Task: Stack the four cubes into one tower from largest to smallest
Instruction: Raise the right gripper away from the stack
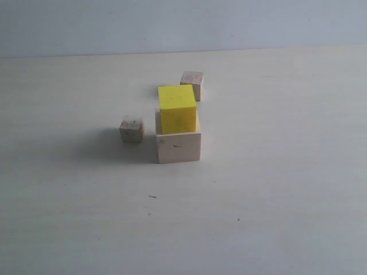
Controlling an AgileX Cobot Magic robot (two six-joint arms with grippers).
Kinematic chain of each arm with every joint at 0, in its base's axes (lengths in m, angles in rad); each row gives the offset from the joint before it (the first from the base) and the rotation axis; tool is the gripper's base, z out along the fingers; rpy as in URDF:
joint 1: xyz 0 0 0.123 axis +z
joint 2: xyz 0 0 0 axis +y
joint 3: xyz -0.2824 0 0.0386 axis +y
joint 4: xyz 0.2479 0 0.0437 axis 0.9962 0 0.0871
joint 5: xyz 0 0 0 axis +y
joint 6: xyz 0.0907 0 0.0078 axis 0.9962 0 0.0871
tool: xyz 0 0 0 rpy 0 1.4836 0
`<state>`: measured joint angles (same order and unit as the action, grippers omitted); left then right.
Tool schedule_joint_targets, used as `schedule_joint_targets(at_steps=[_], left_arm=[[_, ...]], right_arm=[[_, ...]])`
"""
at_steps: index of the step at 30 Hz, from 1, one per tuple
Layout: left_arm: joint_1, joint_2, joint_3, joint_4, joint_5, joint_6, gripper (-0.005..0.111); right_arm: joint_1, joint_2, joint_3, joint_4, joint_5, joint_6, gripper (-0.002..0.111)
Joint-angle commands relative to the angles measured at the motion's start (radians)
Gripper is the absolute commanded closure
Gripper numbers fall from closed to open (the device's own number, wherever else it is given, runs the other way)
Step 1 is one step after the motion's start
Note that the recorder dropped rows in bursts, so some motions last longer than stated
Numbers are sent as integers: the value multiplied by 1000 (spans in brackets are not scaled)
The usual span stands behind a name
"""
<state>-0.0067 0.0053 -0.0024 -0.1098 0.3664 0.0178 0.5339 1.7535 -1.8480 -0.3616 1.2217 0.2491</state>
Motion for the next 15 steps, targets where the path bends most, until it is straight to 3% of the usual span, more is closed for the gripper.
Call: schedule_joint_targets(at_steps=[1, 8, 15], left_arm=[[-6, -5, 2, 4, -9, 4, 107], [-6, -5, 2, 4, -9, 4, 107], [-6, -5, 2, 4, -9, 4, 107]], right_arm=[[-123, 33, 33, 59, -33, -98, 108], [-317, 145, 35, 452, -148, -275, 108], [-353, 301, -7, 662, -164, -296, 108]])
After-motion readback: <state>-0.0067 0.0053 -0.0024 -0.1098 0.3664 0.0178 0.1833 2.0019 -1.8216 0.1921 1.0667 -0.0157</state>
